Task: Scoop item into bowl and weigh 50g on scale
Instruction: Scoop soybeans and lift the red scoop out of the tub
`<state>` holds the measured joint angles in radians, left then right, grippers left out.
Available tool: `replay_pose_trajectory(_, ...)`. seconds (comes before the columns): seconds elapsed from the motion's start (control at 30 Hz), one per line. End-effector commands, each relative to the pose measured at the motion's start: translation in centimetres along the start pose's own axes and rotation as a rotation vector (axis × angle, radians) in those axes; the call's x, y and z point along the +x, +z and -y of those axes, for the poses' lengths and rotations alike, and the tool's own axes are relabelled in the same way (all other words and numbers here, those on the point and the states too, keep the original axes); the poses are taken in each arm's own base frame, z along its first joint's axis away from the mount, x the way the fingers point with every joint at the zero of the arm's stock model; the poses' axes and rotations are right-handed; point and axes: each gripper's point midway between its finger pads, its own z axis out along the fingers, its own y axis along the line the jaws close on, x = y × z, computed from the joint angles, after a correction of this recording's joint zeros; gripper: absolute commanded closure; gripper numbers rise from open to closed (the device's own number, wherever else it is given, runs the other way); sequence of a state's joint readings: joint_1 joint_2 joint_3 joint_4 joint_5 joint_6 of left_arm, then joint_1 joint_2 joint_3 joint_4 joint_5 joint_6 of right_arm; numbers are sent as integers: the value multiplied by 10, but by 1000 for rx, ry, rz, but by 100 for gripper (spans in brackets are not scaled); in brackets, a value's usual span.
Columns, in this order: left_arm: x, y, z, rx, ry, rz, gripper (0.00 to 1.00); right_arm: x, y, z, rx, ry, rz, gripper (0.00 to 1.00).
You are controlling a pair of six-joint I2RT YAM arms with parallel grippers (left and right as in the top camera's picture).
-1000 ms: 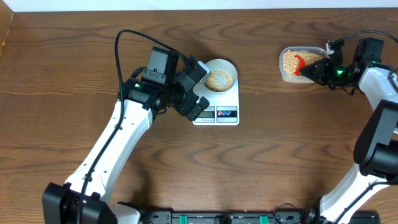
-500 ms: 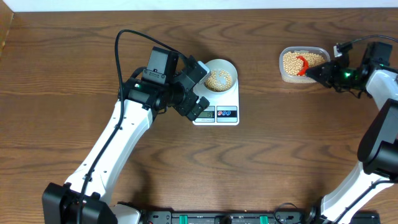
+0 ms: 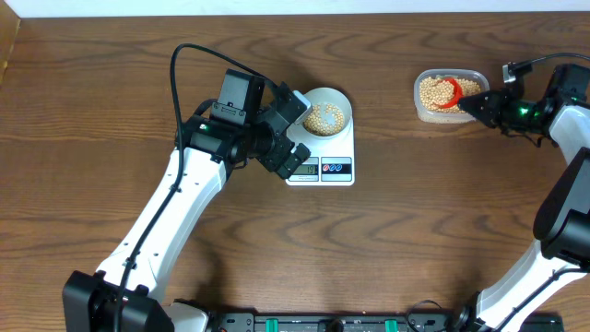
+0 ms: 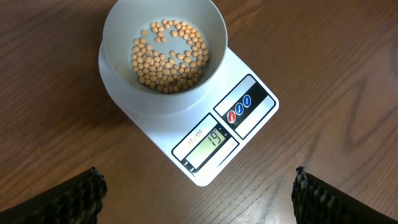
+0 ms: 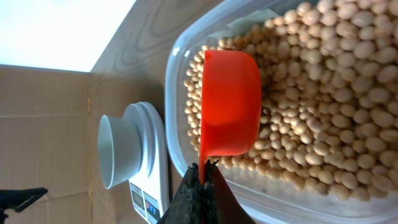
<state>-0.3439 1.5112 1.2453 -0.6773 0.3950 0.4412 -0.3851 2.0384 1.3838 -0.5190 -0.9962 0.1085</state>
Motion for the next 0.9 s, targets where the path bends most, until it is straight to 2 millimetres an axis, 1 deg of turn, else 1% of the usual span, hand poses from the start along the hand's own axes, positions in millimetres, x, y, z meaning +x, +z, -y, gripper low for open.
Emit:
replay_pose_trajectory(0.0, 0, 1, 2, 16, -15, 2, 2, 1, -1, -4, -58, 15, -2, 99)
replay_pose_trajectory(0.53, 0, 1, 2, 16, -15, 2, 2, -4, -13, 3, -60, 32, 27, 99)
replay_pose_trajectory(0.7, 0, 1, 2, 16, -15, 2, 2, -5, -16, 1, -82, 34, 31, 99)
replay_pose_trajectory(0.87, 0, 1, 2, 16, -15, 2, 2, -5, -18, -5, -120, 22, 30, 99)
